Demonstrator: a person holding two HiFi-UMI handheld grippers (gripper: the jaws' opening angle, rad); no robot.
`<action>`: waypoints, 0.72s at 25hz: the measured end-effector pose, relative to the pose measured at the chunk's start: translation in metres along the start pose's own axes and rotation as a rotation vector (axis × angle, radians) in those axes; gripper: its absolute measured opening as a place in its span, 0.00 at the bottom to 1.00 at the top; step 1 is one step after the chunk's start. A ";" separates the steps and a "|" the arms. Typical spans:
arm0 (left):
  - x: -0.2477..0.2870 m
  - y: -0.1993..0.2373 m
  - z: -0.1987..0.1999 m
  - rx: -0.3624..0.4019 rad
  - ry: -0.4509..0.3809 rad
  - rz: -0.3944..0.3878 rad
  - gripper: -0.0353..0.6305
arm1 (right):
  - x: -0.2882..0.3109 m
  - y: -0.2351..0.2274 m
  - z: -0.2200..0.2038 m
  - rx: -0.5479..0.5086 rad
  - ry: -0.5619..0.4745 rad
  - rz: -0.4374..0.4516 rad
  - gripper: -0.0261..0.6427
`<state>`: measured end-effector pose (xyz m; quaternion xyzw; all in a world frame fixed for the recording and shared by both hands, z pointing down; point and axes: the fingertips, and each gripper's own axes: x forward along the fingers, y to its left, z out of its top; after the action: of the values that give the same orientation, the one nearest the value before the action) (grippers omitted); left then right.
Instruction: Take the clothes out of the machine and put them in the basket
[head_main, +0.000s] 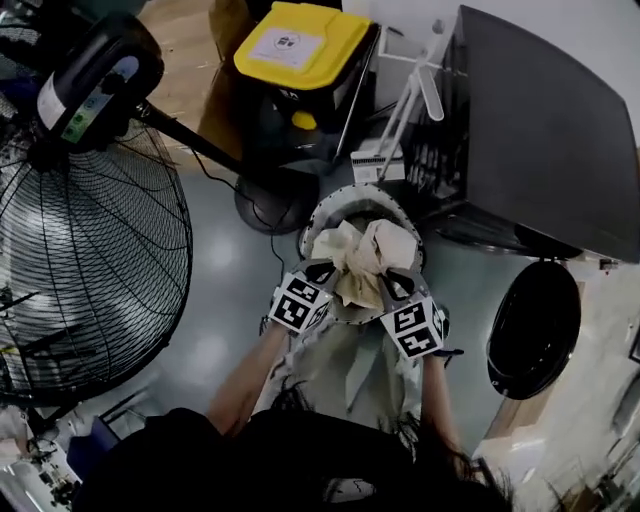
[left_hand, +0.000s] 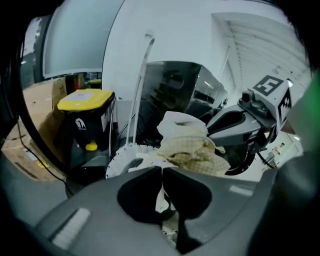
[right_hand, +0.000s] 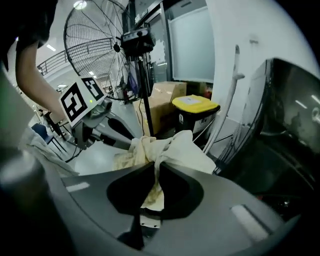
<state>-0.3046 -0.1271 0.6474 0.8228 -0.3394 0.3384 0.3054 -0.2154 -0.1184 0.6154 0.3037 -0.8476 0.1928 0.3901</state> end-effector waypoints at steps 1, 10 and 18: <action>0.008 0.004 -0.012 -0.002 0.029 -0.003 0.07 | 0.012 0.005 -0.010 0.004 0.024 0.014 0.13; 0.055 0.025 -0.094 0.017 0.244 -0.010 0.07 | 0.092 0.035 -0.093 0.181 0.197 0.139 0.13; 0.068 0.035 -0.153 -0.070 0.387 -0.028 0.19 | 0.136 0.070 -0.156 0.380 0.320 0.268 0.50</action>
<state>-0.3478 -0.0590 0.7989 0.7360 -0.2743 0.4740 0.3979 -0.2467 -0.0278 0.8117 0.2221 -0.7564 0.4436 0.4263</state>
